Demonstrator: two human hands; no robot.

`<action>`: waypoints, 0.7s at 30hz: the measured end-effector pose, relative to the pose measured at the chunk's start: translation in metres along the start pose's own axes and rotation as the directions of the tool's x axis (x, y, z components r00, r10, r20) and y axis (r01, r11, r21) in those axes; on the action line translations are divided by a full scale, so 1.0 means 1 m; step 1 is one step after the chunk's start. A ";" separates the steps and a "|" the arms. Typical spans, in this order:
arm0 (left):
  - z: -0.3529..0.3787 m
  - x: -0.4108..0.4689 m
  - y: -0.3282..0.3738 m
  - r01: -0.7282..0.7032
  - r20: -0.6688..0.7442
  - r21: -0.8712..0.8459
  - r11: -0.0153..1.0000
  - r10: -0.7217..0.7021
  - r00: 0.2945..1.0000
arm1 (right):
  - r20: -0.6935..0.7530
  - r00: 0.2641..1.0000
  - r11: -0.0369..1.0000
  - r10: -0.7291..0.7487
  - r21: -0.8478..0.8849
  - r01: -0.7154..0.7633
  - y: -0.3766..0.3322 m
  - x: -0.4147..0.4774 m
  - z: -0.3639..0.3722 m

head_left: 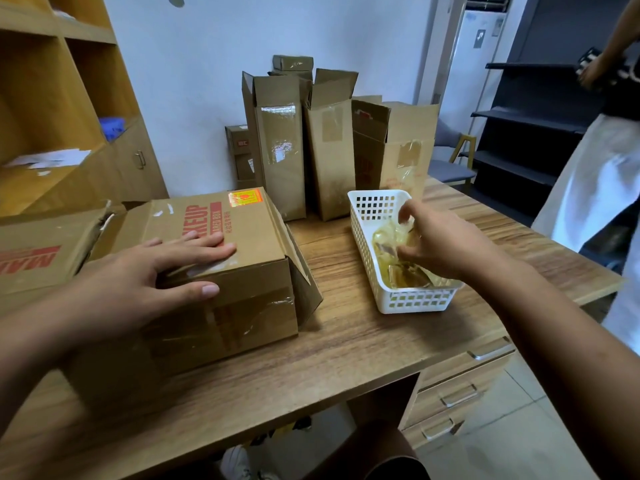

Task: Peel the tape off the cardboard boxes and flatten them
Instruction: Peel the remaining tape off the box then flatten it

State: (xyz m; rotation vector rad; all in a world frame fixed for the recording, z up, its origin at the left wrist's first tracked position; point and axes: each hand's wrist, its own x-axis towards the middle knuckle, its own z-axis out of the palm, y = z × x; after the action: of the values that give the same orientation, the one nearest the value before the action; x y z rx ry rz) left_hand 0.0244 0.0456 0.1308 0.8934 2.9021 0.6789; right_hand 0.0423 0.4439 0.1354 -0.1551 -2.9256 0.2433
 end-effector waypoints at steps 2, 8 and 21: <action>0.000 0.000 0.000 0.000 -0.002 0.001 1.000 0.000 1.000 | 0.041 0.999 0.999 -0.031 -0.033 0.032 0.001 -0.001 0.000; 0.000 -0.003 0.002 0.005 -0.007 0.006 1.000 -0.005 1.000 | 0.136 0.989 0.998 -0.064 0.015 0.063 0.009 0.001 -0.006; -0.011 -0.016 0.021 -0.127 0.084 0.026 0.992 0.125 0.989 | 0.148 0.988 0.851 -0.048 0.524 -0.037 0.012 0.001 -0.017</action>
State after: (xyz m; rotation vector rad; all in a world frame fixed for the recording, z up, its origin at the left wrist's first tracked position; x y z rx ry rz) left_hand 0.0473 0.0474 0.1481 1.0892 2.8097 0.5906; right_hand 0.0464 0.4586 0.1500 -0.0419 -2.8755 1.0853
